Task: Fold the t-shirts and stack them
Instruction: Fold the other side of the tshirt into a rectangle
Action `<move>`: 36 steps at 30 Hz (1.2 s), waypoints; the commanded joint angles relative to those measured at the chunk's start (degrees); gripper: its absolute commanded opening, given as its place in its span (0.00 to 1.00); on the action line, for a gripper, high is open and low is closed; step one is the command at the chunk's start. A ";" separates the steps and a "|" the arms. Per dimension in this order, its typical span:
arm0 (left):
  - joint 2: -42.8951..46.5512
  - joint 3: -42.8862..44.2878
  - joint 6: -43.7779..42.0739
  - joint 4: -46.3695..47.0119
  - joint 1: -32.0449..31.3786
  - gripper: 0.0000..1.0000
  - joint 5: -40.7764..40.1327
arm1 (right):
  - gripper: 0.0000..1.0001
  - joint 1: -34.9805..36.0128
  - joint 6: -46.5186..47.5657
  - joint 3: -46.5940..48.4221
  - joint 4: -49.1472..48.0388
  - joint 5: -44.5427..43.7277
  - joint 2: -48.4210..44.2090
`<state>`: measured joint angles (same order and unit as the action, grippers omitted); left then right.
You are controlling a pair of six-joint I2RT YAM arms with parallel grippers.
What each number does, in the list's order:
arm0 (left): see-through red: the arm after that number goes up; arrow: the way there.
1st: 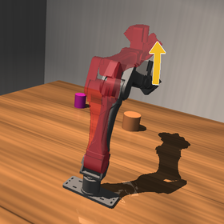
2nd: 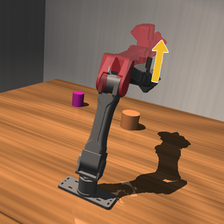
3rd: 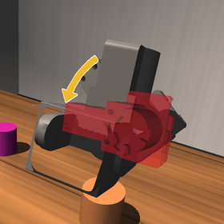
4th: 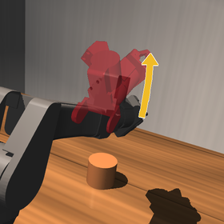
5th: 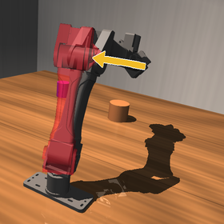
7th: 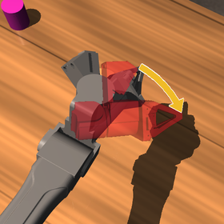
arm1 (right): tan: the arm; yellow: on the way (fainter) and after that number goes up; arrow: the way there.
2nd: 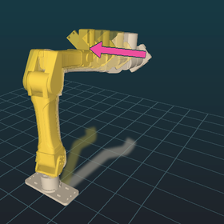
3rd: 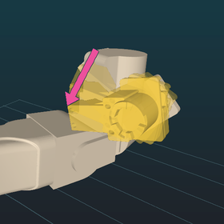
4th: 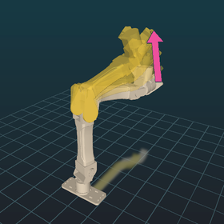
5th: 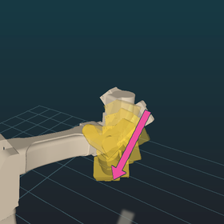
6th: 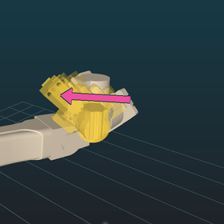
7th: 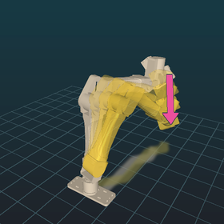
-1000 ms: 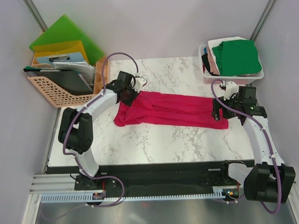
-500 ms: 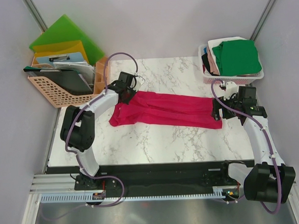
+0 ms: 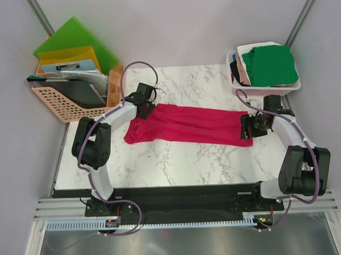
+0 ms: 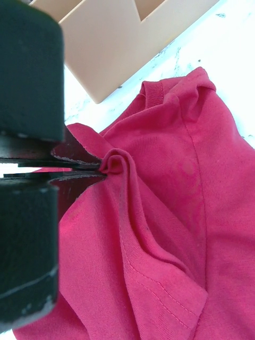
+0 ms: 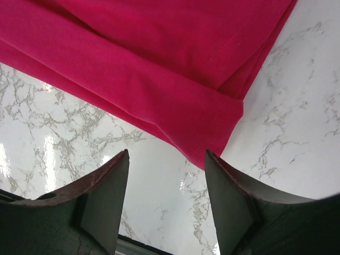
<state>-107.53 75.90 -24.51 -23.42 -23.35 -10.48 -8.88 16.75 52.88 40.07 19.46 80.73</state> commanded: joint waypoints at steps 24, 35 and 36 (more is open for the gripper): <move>20.43 -8.66 2.19 -2.16 0.68 0.02 3.98 | 0.70 0.01 0.56 3.63 -0.44 3.39 3.91; 16.39 -6.99 1.31 -1.81 0.68 0.02 1.34 | 0.70 0.36 1.09 2.67 -0.26 3.83 2.41; 16.21 -6.90 1.31 -1.72 0.68 0.02 1.25 | 0.70 0.36 1.18 2.66 -0.17 3.83 2.33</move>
<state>-90.52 67.16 -23.83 -26.06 -22.96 -7.73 -8.84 16.88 54.57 39.92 22.00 84.40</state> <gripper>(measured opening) 0.031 0.705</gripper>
